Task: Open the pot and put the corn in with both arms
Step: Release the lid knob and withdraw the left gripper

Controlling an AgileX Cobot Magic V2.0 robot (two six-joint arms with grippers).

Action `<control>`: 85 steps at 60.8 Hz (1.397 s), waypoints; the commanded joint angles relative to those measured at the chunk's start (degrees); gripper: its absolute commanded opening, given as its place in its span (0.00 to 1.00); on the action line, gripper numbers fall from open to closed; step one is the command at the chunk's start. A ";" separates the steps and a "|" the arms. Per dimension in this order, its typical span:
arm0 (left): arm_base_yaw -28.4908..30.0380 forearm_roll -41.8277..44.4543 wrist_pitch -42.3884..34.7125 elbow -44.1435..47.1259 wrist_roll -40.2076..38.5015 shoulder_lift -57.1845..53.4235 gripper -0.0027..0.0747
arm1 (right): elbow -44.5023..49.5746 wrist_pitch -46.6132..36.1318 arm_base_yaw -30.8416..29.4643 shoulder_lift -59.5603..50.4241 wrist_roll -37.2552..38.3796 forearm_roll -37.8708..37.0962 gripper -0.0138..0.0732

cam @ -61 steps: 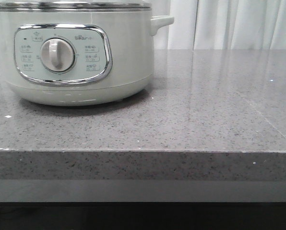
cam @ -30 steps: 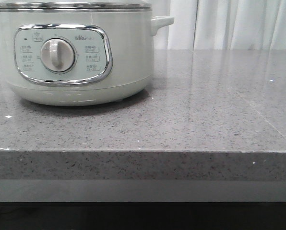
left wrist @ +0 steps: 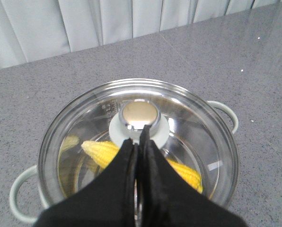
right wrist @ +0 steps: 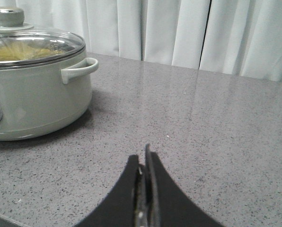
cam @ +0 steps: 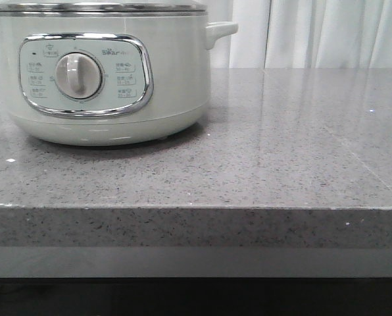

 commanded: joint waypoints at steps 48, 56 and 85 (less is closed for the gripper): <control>-0.03 0.01 -14.92 43.82 0.01 -57.97 0.01 | -1.44 -4.84 -0.37 0.48 -0.35 0.43 0.08; -0.03 0.01 -15.03 44.95 0.01 -58.22 0.01 | -1.44 -4.84 -0.37 0.48 -0.35 0.43 0.08; 1.64 4.33 -16.81 48.82 -4.12 -60.03 0.01 | -1.44 -4.84 -0.37 0.48 -0.35 0.43 0.08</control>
